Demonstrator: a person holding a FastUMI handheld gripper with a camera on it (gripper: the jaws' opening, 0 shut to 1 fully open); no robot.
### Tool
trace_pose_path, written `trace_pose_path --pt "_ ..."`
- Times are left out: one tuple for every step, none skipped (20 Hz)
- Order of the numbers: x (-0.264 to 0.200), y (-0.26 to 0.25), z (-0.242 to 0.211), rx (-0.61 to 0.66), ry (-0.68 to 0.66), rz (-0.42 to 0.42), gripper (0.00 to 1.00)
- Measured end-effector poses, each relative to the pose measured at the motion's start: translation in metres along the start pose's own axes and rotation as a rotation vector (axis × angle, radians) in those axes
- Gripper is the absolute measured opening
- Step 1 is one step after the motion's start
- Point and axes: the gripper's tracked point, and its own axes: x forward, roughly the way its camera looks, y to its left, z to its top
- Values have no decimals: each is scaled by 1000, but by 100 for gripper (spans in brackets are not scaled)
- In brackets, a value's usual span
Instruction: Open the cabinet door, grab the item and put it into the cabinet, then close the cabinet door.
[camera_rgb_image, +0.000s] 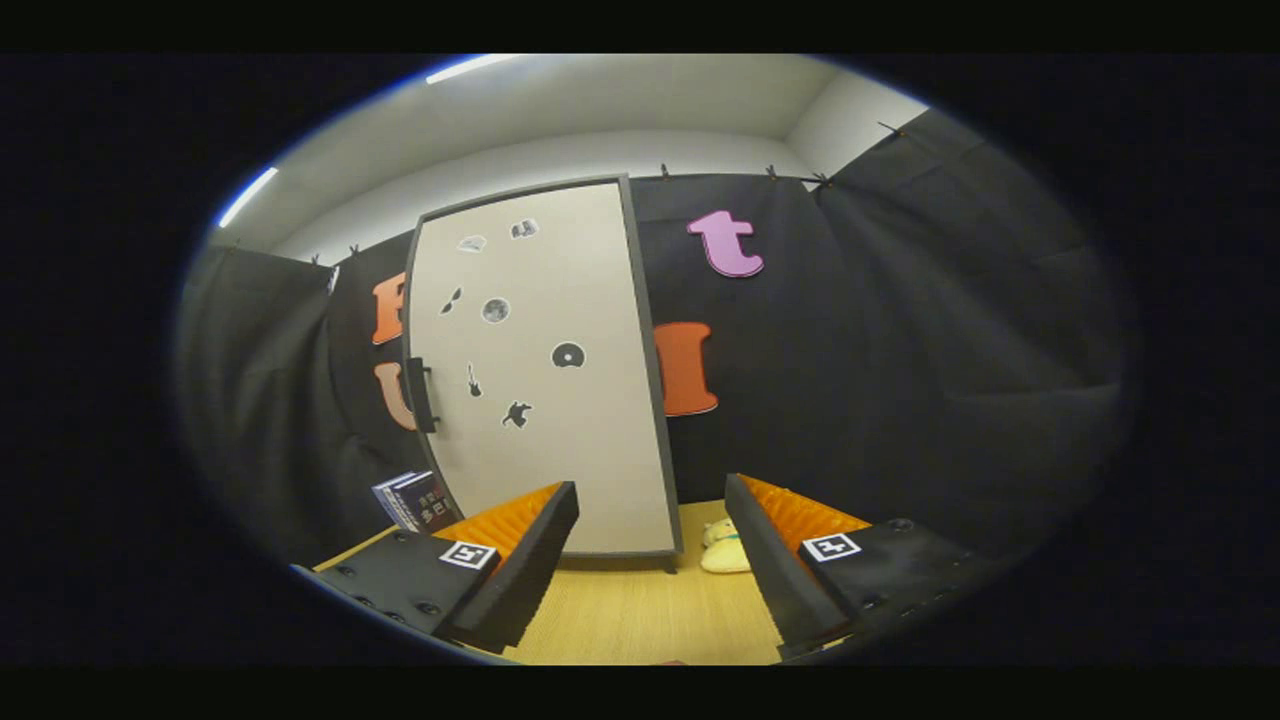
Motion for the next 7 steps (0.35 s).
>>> trace_pose_path --pt "1 1 -1 1 2 -1 96" --pt "0 2 -1 2 5 -2 96" --pt "1 2 -1 3 6 -2 96" --pt "1 2 -2 3 6 -1 96" --pt "1 3 -2 2 6 -1 96" --pt "1 4 -2 2 7 0 96" --pt "0 5 -1 2 8 1 96"
